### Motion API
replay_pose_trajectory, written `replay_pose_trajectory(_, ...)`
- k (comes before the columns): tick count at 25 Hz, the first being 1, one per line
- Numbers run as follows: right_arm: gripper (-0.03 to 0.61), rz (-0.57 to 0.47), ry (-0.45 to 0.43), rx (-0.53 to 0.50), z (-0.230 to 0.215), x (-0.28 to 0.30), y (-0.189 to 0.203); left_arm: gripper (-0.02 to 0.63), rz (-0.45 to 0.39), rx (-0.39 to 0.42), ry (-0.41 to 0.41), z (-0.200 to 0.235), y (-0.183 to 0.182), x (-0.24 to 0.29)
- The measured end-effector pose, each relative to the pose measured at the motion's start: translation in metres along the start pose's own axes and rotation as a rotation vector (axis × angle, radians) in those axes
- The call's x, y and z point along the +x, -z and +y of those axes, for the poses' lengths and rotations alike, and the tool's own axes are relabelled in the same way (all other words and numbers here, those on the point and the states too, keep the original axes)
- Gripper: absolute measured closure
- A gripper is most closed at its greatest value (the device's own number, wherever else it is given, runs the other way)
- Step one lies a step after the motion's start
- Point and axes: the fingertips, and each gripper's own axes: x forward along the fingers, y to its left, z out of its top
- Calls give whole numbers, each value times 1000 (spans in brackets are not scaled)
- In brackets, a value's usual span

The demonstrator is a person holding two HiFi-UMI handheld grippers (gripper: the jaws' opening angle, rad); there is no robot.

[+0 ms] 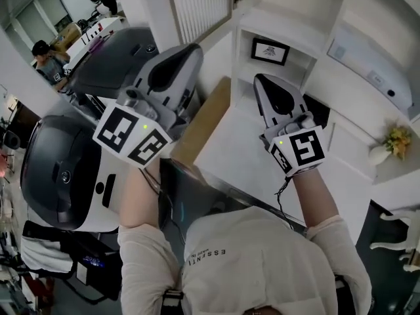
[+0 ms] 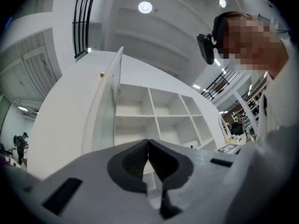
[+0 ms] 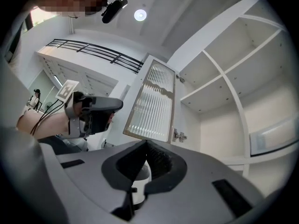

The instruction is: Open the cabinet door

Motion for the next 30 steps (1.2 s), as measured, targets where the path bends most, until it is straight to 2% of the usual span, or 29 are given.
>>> replay_pose_trajectory(5,565,64,71,71,-17,-26,24,611,58,-74,63,-27,60,7)
replay_pose_trajectory(8,565,113,127,80,-30,-41,40,611,104,-99,117,-47,95,15)
replay_pose_trajectory(16,565,159,256,80,-59,-74,63,611,145,-115,153,-68,147,37)
replay_pose_trajectory(19,565,182,279,63,-62,-82,73,611,167,-93,143,-71,166,45)
replay_pose_trajectory(23,565,219,260,34,-61,-89,83,611,193,-118,127,-72,193,53)
replay_pose_trajectory(26,565,233,255,14,-63,-93,85,611,187,-105,116,-70,197,60)
replay_pose_trajectory(30,565,240,270,39,-70,-101,92,611,184,-85,113,-70,200,65)
